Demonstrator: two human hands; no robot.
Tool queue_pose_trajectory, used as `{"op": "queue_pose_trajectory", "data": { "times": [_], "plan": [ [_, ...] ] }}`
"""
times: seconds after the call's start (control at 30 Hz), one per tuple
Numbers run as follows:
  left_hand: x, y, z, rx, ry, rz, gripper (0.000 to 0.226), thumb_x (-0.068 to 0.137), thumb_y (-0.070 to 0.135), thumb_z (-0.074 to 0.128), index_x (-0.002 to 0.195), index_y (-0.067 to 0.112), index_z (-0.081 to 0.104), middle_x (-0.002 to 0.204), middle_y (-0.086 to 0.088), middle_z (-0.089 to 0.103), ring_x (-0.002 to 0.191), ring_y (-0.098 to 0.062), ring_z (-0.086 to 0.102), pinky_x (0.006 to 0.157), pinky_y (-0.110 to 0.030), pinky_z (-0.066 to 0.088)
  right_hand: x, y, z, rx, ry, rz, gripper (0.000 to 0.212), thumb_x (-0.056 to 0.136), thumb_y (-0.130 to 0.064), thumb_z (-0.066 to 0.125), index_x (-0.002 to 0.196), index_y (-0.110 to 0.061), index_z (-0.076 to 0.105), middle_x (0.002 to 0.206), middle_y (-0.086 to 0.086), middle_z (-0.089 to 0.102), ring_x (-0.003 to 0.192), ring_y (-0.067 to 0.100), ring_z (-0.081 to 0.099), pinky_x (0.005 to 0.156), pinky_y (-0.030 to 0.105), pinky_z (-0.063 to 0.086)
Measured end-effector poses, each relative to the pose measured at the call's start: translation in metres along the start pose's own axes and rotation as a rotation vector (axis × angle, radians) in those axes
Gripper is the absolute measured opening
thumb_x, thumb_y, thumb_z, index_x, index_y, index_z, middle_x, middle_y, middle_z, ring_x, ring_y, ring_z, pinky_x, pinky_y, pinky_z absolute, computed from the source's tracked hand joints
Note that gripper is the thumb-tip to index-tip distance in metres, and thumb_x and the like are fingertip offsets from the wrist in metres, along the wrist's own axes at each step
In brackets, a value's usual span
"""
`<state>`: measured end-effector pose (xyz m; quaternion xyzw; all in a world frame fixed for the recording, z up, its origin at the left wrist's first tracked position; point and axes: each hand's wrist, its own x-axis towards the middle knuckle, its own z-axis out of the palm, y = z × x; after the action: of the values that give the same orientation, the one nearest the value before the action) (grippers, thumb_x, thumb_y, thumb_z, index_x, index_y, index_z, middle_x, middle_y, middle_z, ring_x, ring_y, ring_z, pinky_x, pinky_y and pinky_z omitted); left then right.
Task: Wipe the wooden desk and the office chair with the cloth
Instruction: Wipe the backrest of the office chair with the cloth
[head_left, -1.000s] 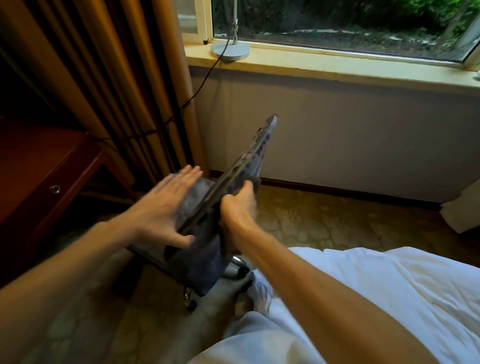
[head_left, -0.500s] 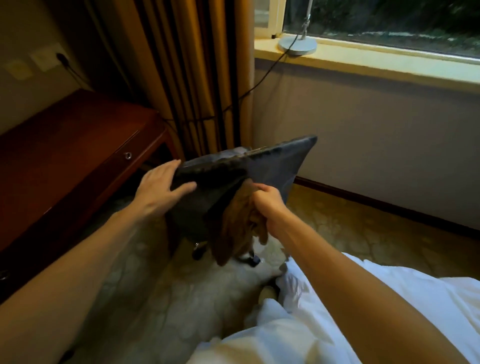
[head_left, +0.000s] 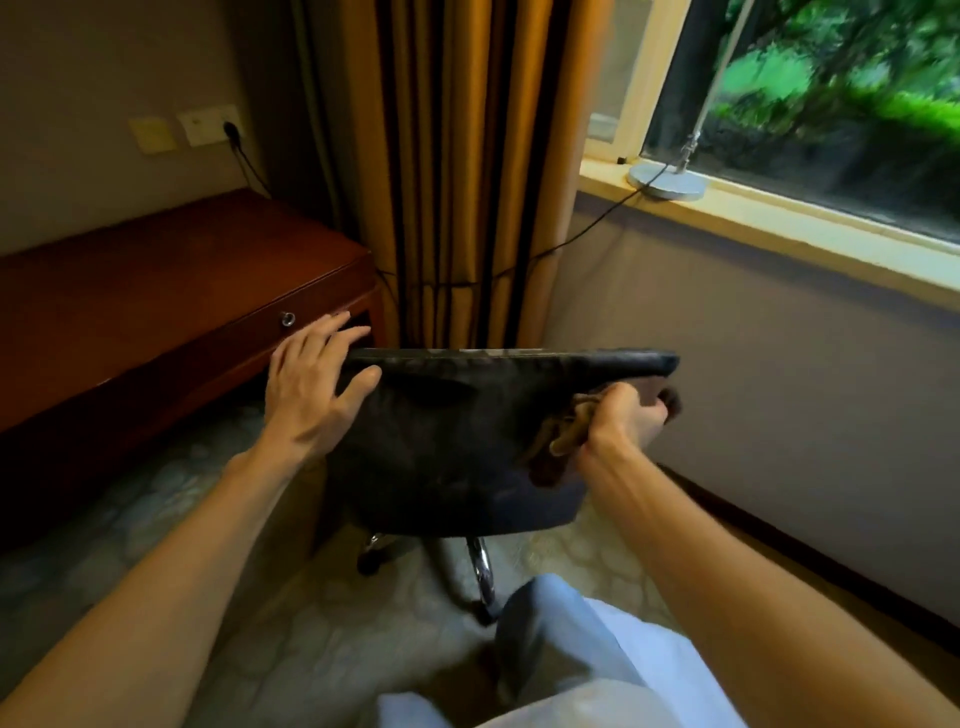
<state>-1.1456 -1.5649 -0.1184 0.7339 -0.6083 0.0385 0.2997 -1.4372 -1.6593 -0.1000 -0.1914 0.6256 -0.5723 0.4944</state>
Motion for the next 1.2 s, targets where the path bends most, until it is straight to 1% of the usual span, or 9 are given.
{"op": "queue_pose_trajectory", "data": {
  "times": [0.17, 0.27, 0.37, 0.47, 0.7, 0.8, 0.93, 1.07, 1.2],
  "plan": [
    [-0.017, 0.038, 0.03, 0.022, 0.307, -0.047, 0.06, 0.095, 0.059, 0.034, 0.118, 0.016, 0.069, 0.122, -0.009, 0.067, 0.125, -0.028, 0.053, 0.112, -0.046, 0.031, 0.037, 0.033, -0.034, 0.01, -0.246, -0.214, 0.08, 0.084, -0.036, 0.062, 0.157, -0.032, 0.029, 0.146, 0.005, 0.048, 0.124, 0.026, 0.057, 0.11, 0.046, 0.047],
    [-0.027, 0.06, 0.04, 0.097, 0.374, -0.068, 0.062, 0.096, 0.062, 0.031, 0.117, 0.017, 0.068, 0.117, -0.009, 0.067, 0.116, -0.031, 0.055, 0.098, -0.045, 0.039, 0.082, 0.046, -0.055, -0.032, -0.366, -0.354, 0.07, 0.092, -0.021, 0.066, 0.155, -0.026, 0.036, 0.145, 0.003, 0.048, 0.127, 0.022, 0.051, 0.109, 0.036, 0.042],
    [-0.045, 0.09, 0.059, 0.234, 0.411, -0.125, 0.064, 0.094, 0.068, 0.027, 0.122, 0.023, 0.063, 0.121, -0.007, 0.064, 0.115, -0.031, 0.055, 0.084, -0.04, 0.039, 0.136, 0.047, -0.073, -0.004, -0.523, -0.367, 0.057, 0.091, -0.012, 0.069, 0.143, -0.022, 0.05, 0.127, 0.006, 0.06, 0.11, 0.022, 0.059, 0.093, 0.032, 0.048],
    [-0.049, 0.132, 0.068, 0.254, 0.383, -0.212, 0.064, 0.093, 0.068, 0.026, 0.127, 0.025, 0.059, 0.128, -0.008, 0.06, 0.121, -0.032, 0.052, 0.089, -0.044, 0.041, 0.181, 0.04, -0.102, 0.086, -0.596, -0.267, 0.035, 0.09, -0.007, 0.068, 0.122, -0.018, 0.06, 0.104, 0.01, 0.07, 0.084, 0.019, 0.067, 0.063, 0.024, 0.055],
    [-0.048, 0.198, 0.069, 0.449, 0.151, -0.27, 0.063, 0.101, 0.068, 0.024, 0.144, 0.029, 0.046, 0.143, -0.003, 0.056, 0.129, -0.031, 0.053, 0.096, -0.047, 0.047, 0.247, 0.025, -0.156, 0.176, -0.52, -0.008, 0.024, 0.087, 0.0, 0.066, 0.106, -0.015, 0.068, 0.08, 0.011, 0.069, 0.064, 0.024, 0.061, 0.053, 0.028, 0.054],
    [-0.045, 0.214, 0.086, 0.42, 0.241, -0.242, 0.066, 0.099, 0.066, 0.022, 0.146, 0.029, 0.049, 0.147, -0.002, 0.056, 0.133, -0.029, 0.052, 0.101, -0.047, 0.047, 0.263, 0.013, -0.154, 0.192, -0.571, -0.118, 0.019, 0.08, -0.011, 0.067, 0.09, -0.026, 0.067, 0.085, 0.016, 0.072, 0.07, 0.027, 0.061, 0.061, 0.035, 0.053],
    [-0.036, 0.211, 0.11, 0.356, 0.405, -0.204, 0.06, 0.1, 0.058, 0.026, 0.135, 0.025, 0.061, 0.143, -0.006, 0.058, 0.135, -0.029, 0.049, 0.109, -0.049, 0.04, 0.275, -0.022, -0.139, 0.183, -0.603, -0.234, 0.022, 0.086, -0.01, 0.066, 0.099, -0.027, 0.066, 0.09, 0.013, 0.07, 0.067, 0.022, 0.063, 0.057, 0.03, 0.054],
    [-0.017, 0.212, 0.131, 0.314, 0.636, -0.237, 0.046, 0.102, 0.048, 0.036, 0.117, 0.022, 0.071, 0.137, -0.004, 0.064, 0.131, -0.027, 0.052, 0.107, -0.045, 0.039, 0.292, -0.066, -0.104, 0.202, -0.701, -0.372, 0.023, 0.083, -0.022, 0.067, 0.104, -0.032, 0.063, 0.109, 0.012, 0.071, 0.101, 0.032, 0.071, 0.09, 0.051, 0.06],
    [-0.005, 0.207, 0.133, 0.299, 0.83, -0.33, 0.06, 0.106, 0.051, 0.026, 0.109, 0.02, 0.078, 0.116, -0.009, 0.075, 0.109, -0.033, 0.067, 0.082, -0.039, 0.047, 0.298, -0.082, -0.046, 0.067, -0.749, -0.709, 0.071, 0.077, -0.038, 0.064, 0.145, -0.04, 0.045, 0.146, 0.004, 0.057, 0.13, 0.021, 0.056, 0.115, 0.052, 0.043]
  ]
}}
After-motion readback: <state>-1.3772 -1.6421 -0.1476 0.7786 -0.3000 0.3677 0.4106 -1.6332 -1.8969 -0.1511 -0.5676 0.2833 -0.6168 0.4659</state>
